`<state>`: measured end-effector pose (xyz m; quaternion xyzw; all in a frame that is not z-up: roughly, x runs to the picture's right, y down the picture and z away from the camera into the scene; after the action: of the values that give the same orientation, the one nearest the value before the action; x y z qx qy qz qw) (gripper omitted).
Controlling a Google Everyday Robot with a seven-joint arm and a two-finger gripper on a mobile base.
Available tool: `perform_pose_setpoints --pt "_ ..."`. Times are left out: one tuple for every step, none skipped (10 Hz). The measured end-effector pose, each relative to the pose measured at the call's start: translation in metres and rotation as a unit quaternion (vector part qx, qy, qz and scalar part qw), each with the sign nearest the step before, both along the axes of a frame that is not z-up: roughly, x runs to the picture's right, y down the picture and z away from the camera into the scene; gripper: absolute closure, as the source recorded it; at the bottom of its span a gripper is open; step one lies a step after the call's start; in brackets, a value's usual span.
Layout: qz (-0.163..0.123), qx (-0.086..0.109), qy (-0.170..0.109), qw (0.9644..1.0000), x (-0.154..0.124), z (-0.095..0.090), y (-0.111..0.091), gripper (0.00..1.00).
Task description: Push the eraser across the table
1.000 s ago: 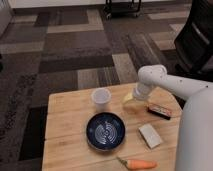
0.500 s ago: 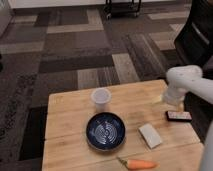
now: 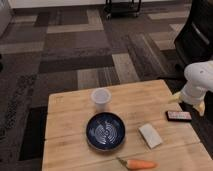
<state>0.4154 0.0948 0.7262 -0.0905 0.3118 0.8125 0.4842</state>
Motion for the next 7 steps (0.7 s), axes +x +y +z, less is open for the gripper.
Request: perform_pose_setpoints --pt "0.000 0.000 0.000 1.0000 0.000 0.000 0.000 0.20" --pt "-0.002 -0.002 0.001 1.0000 0.000 0.002 0.002 0.20" --pt "-0.010 -0.002 -0.002 0.9999 -0.004 0.006 0.003 0.20" --pt "-0.029 0.011 -0.026 0.9992 -0.027 0.020 -0.003 0.20" --pt "-0.037 0.015 -0.037 0.9985 -0.037 0.023 -0.004 0.20" --pt "-0.056 0.034 -0.071 0.9953 -0.062 0.027 -0.012 0.20" --pt "-0.068 0.047 -0.098 0.9918 -0.080 0.028 -0.016 0.20"
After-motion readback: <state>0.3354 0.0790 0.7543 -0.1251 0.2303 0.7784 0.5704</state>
